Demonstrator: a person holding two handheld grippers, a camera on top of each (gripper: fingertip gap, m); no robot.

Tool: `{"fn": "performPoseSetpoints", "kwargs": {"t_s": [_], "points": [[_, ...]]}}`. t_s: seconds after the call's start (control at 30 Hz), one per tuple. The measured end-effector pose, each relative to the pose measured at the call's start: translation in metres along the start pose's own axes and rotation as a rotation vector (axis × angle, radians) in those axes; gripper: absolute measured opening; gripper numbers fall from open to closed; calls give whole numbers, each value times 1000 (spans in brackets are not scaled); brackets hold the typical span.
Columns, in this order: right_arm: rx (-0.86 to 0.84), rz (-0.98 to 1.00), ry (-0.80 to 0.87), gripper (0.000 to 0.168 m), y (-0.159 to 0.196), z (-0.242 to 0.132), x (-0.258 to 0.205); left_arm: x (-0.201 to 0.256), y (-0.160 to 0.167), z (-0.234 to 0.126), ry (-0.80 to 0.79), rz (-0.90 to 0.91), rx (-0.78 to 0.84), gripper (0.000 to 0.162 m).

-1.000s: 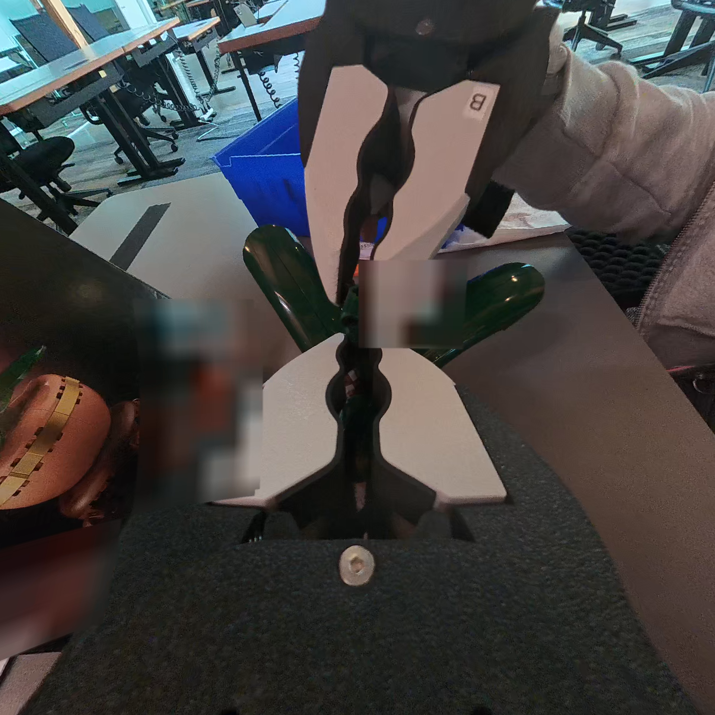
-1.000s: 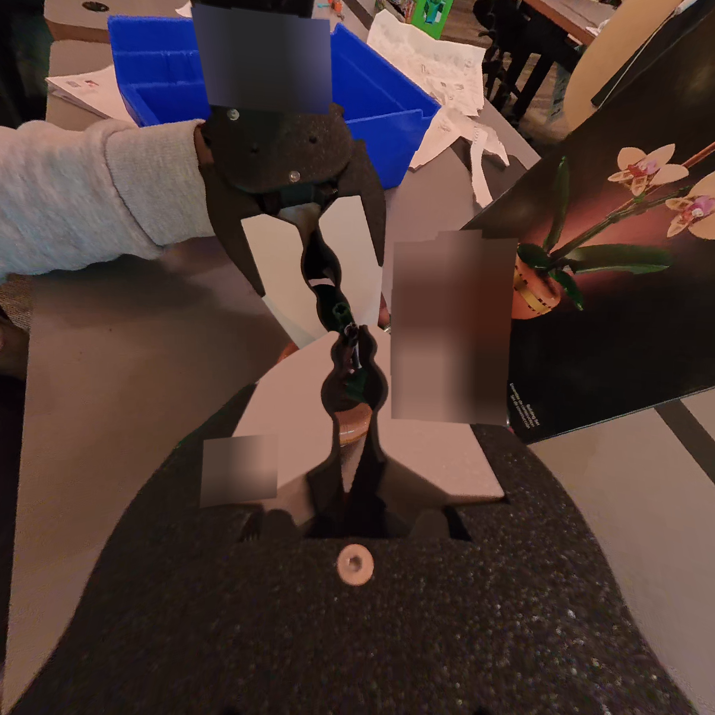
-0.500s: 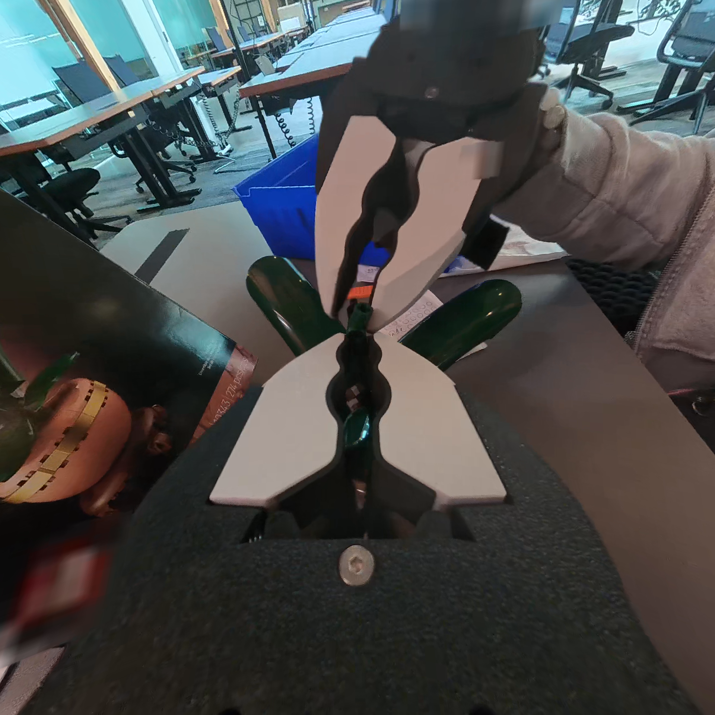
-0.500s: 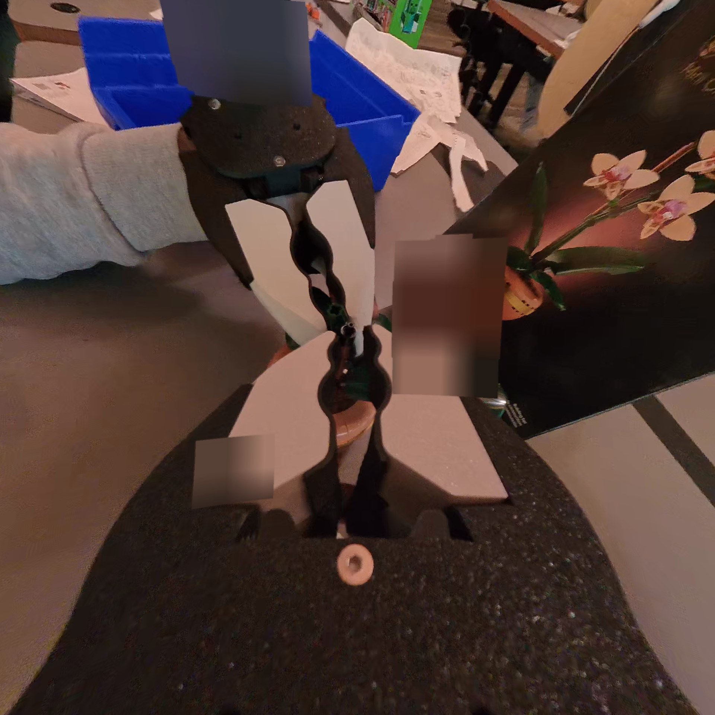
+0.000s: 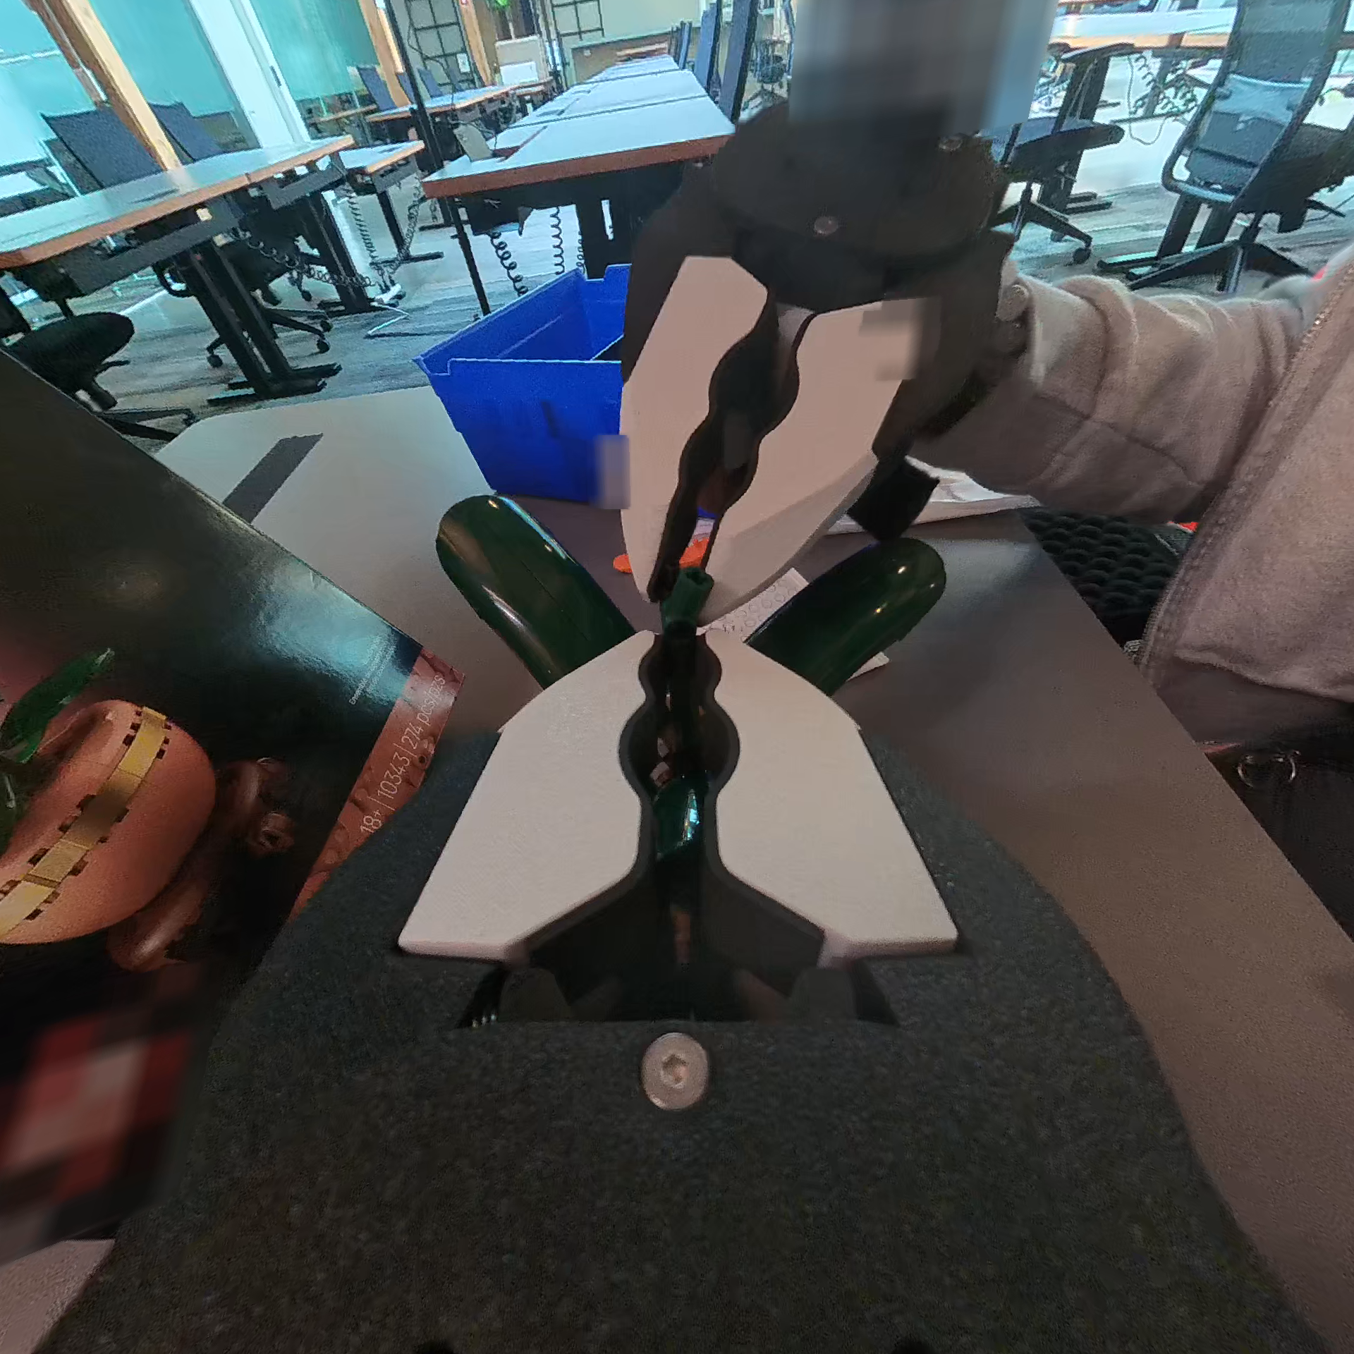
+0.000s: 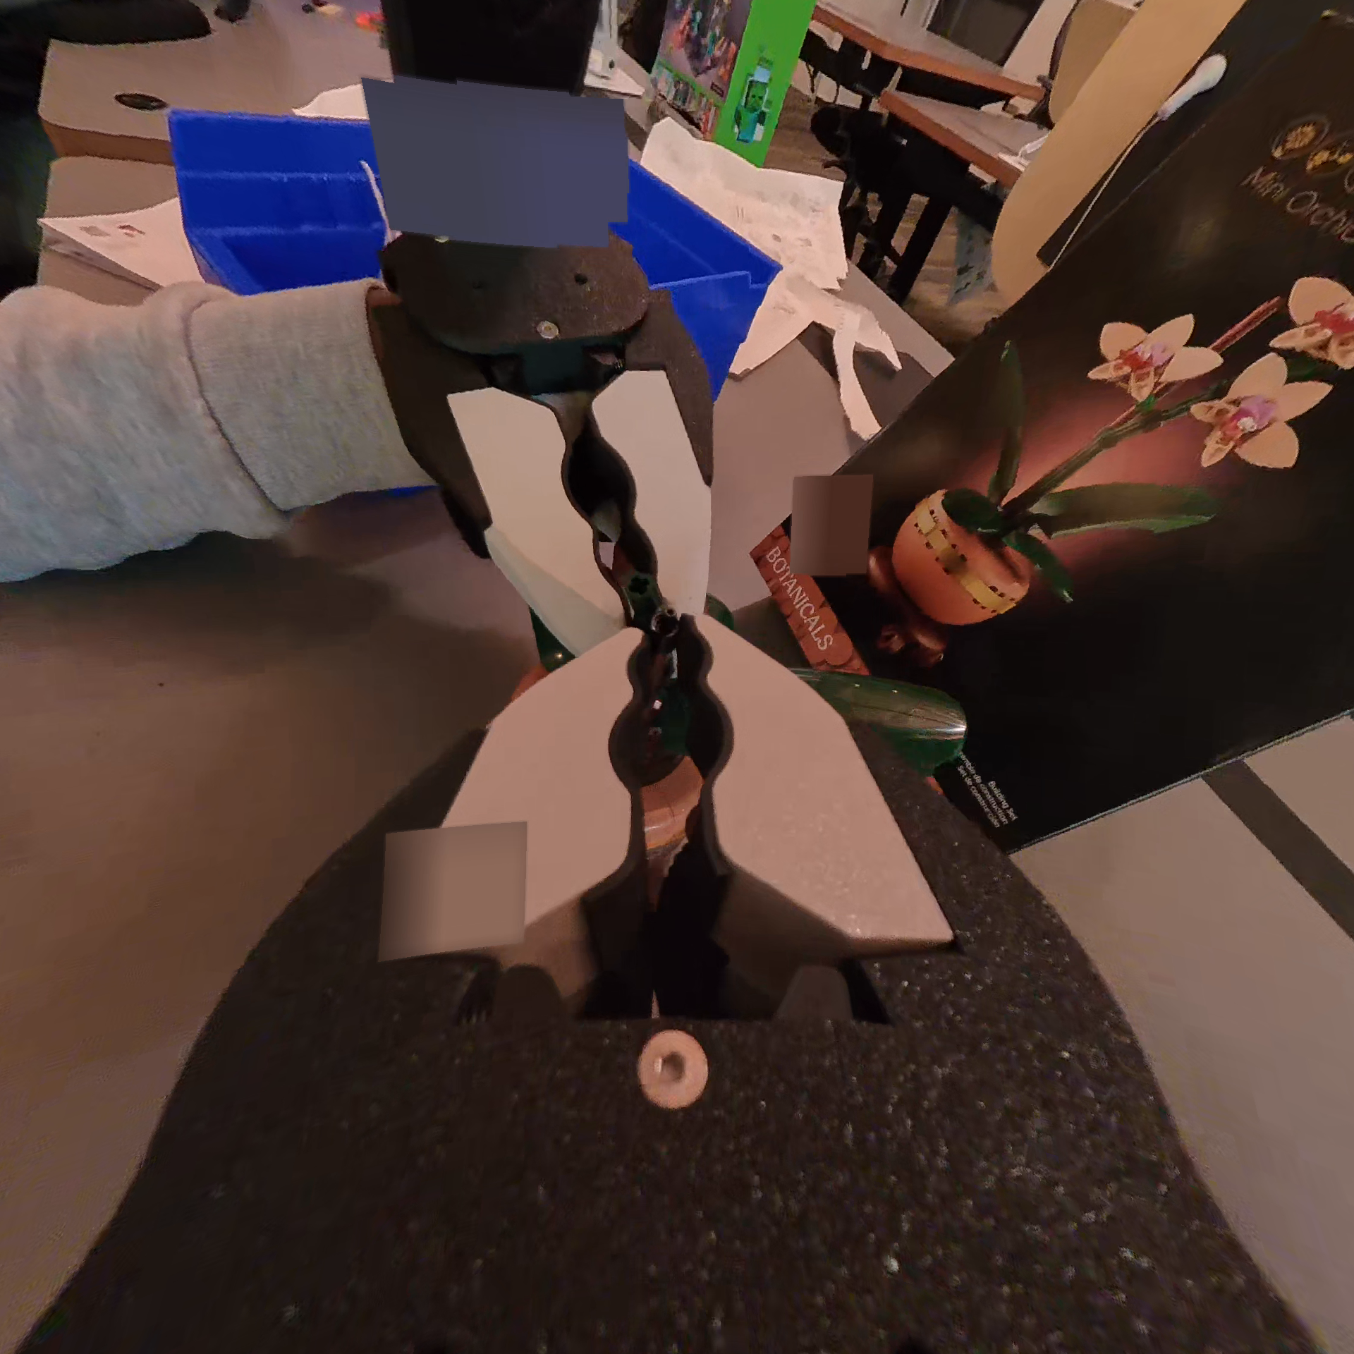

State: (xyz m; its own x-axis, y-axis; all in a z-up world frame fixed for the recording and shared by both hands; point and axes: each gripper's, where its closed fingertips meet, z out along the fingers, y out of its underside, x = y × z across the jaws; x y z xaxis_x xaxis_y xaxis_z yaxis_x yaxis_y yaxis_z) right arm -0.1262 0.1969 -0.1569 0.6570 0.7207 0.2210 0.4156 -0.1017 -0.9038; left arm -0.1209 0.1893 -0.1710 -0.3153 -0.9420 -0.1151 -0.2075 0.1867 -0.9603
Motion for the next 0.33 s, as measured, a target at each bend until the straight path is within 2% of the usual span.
{"fn": "performPoseSetpoints", "kwargs": {"t_s": [0.2,0.33], "points": [[-2,135,82,5,2,0,3,-2,0,0,-39,-51,2,7],[-25,159,125,5,2,1,3,-3,1,-1,-69,-67,6,7]]}}
